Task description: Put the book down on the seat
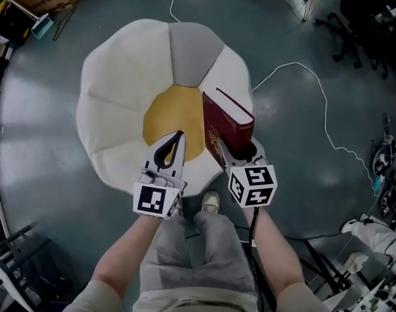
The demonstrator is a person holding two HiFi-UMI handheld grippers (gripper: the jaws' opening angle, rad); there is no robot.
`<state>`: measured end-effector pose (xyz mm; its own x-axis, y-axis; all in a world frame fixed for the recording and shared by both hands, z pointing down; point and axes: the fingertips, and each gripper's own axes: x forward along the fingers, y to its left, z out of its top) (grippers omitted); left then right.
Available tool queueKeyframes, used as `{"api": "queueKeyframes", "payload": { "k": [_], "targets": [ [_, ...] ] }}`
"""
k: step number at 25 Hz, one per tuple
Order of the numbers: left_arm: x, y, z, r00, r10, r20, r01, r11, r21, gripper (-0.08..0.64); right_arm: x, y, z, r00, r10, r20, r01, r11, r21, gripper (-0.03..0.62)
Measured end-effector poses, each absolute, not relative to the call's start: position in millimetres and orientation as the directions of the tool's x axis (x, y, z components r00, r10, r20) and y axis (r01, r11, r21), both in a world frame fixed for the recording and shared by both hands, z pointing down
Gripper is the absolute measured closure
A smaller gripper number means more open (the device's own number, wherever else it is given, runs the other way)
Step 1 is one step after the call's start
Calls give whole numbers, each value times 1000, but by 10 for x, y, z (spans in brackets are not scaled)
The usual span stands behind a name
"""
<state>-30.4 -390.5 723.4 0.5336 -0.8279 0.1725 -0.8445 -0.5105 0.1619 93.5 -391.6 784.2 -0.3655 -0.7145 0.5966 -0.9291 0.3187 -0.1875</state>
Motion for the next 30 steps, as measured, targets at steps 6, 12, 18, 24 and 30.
{"api": "queueKeyframes", "payload": {
  "k": [6, 12, 18, 24, 30],
  "targets": [
    [-227, -4053, 8478, 513, -829, 222, -857, -482, 180, 555, 1011, -3960, 9229, -380, -640, 668, -925, 281, -257, 371],
    [-110, -4068, 9649, 539, -788, 297, -842, -511, 173, 555, 1063, -3950, 10358, -416, -586, 695, -906, 204, -371, 370],
    [-64, -3962, 10442, 527, -769, 363, -849, -493, 189, 556, 1114, -3870, 11063, -461, -536, 707, -878, 165, -448, 371],
    [-2, -3995, 10650, 530, -756, 383, -847, -485, 215, 555, 1426, -4008, 11335, -382, -588, 712, -907, 93, -410, 328],
    [116, -3979, 10453, 556, -744, 370, -830, -513, 217, 555, 1860, -3896, 11347, -199, -587, 785, -979, 80, -189, 215]
  ]
}}
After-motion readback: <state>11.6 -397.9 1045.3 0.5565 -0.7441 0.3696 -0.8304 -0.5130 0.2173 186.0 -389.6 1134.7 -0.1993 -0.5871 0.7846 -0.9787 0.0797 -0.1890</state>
